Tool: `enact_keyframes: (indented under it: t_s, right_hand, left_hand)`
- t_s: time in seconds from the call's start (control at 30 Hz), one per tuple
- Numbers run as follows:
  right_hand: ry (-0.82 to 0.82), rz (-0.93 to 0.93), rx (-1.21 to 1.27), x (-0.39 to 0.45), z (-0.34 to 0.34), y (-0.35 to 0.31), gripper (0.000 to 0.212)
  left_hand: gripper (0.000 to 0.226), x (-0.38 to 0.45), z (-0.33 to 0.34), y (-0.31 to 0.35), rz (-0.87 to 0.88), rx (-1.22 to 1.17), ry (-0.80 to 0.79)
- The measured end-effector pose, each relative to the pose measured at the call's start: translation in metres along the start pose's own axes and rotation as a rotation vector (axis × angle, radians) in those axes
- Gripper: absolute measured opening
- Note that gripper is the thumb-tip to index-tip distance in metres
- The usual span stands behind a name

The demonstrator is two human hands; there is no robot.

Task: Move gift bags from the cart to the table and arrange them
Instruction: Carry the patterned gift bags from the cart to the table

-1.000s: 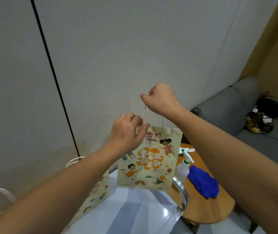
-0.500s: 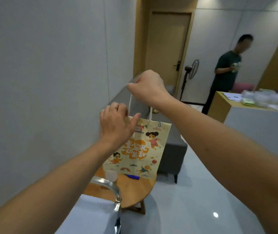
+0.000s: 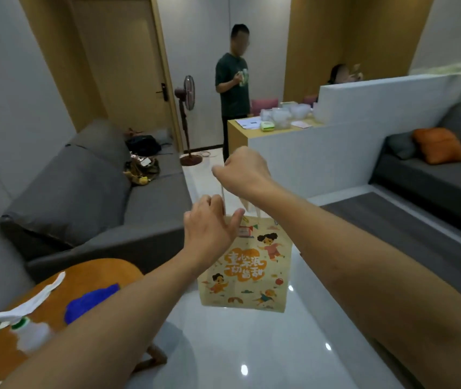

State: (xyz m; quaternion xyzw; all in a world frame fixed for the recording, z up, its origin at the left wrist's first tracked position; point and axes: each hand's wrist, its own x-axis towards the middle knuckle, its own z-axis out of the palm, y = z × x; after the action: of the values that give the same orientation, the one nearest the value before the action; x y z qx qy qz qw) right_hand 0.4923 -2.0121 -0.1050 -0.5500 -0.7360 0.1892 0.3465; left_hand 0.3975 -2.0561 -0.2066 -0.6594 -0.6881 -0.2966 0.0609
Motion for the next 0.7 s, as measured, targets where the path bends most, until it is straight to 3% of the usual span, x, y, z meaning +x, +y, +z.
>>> enact_keyframes:
  t_s: [0.3,0.7]
  right_hand:
    - [0.006,0.288,-0.131,0.008,-0.126,0.209,0.039]
    - [0.307,0.729,-0.153,0.015,-0.247,0.443,0.039]
  left_hand:
    - [0.05,0.029,0.161,0.187,0.204,-0.19,-0.23]
    - [0.051,0.083,0.342,0.395,0.647,-0.26,-0.541]
